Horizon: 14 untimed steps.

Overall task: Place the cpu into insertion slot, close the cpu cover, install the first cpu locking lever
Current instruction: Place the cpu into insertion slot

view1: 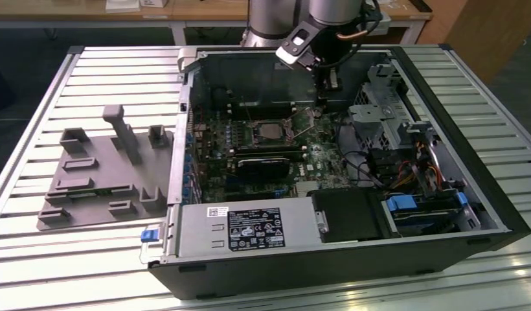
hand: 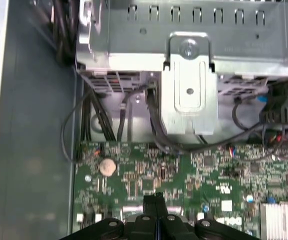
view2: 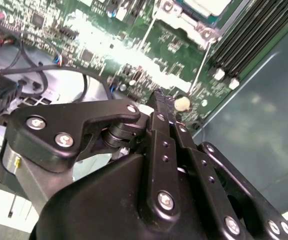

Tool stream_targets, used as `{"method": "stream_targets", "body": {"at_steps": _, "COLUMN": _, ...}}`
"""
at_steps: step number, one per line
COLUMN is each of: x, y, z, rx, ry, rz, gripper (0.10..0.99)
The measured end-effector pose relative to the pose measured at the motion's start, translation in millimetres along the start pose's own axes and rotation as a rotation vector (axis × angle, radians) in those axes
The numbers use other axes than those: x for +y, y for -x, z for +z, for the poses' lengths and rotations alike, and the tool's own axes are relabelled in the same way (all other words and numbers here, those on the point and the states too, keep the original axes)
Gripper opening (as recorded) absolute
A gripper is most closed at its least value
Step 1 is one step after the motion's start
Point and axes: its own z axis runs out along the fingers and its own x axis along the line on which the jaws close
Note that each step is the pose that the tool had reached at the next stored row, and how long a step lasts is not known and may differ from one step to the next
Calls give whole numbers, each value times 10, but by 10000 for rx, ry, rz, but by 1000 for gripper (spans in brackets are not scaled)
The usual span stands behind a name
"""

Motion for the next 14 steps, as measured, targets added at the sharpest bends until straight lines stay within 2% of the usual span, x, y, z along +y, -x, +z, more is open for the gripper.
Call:
{"method": "stream_targets", "body": {"at_steps": 6, "x": 81, "y": -1, "z": 39, "rx": -2, "ry": -4, "rz": 1, "gripper": 102}}
{"method": "stream_targets", "body": {"at_steps": 14, "x": 78, "y": -3, "z": 181, "rx": -8, "ry": -5, "rz": 94, "gripper": 102}}
